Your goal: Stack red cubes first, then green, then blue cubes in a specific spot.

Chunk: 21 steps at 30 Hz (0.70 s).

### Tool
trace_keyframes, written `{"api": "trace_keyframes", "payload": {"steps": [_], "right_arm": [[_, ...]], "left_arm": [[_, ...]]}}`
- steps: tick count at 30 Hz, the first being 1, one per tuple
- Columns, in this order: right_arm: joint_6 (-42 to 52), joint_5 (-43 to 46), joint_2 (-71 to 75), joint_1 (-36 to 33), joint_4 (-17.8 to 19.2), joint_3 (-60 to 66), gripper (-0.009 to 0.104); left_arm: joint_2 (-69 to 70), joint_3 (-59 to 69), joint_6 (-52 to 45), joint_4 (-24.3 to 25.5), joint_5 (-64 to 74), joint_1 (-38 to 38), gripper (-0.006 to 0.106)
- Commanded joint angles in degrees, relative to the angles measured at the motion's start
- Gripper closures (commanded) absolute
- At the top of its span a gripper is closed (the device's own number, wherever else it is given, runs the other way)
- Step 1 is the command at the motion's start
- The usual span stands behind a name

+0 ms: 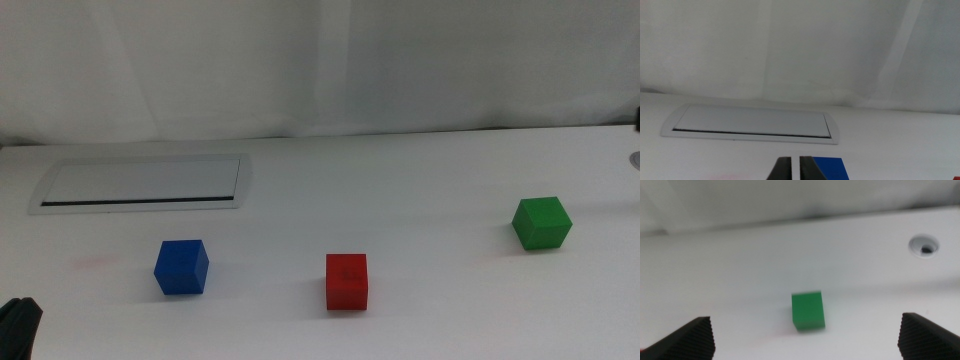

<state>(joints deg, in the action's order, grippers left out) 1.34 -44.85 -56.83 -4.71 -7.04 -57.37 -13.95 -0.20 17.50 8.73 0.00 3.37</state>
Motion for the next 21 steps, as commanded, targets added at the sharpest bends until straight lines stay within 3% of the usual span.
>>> {"api": "trace_keyframes", "payload": {"steps": [1,10,21], "right_arm": [[0.8,-2.8,-5.3,0.2,0.5,-2.2,-0.005],[5.3,-5.1,-20.4,0.2,-0.3,-6.7,-0.005],[6.6,-1.0,-31.1,0.2,-0.3,-7.2,-0.005]], "left_arm": [[0.5,2.1,0.5,-0.1,-0.9,0.0,0.103],[0.5,2.1,0.6,-0.1,-0.9,0.0,0.103],[0.5,2.1,0.6,-0.1,-0.9,0.0,0.103]]}}
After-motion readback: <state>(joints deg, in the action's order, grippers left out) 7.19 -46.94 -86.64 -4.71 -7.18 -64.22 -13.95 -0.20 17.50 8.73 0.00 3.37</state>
